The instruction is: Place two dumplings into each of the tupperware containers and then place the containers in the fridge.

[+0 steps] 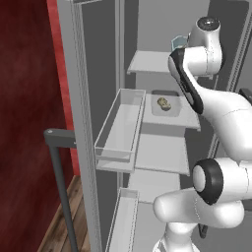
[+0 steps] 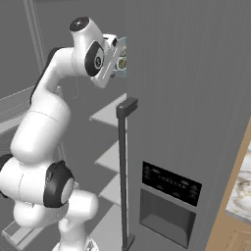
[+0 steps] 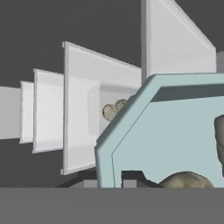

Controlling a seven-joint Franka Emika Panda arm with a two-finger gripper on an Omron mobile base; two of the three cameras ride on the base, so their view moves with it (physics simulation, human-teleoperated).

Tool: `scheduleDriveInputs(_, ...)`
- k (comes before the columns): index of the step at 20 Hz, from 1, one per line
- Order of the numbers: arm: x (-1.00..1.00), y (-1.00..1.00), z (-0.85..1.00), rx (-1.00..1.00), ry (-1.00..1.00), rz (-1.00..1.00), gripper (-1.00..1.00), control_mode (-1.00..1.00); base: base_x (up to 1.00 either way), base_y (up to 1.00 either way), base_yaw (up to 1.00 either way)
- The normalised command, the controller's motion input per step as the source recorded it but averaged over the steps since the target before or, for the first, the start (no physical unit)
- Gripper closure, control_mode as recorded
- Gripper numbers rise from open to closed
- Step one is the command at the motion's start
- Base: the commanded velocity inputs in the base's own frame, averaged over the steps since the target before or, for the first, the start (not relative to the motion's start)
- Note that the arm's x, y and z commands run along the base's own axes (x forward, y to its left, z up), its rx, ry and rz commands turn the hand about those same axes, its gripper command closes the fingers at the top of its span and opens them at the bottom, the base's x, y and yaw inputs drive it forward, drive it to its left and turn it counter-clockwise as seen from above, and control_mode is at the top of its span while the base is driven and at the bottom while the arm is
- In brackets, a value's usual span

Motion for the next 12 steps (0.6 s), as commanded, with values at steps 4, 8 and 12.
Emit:
scheduleDriveInputs(4,0.74,-0.11,-0.07,0.00,0.02,0.00,1.00,-1.00,0.00,0.00,0.00)
scheduleDriveInputs(8,0.65,-0.01,-0.24,0.00,0.00,0.00,1.00,-1.00,0.00,0.00,0.00)
scheduleDriveInputs(12,0.61,-0.06,-0.28,0.00,0.00,0.00,1.00,-1.00,0.00,0.00,0.00)
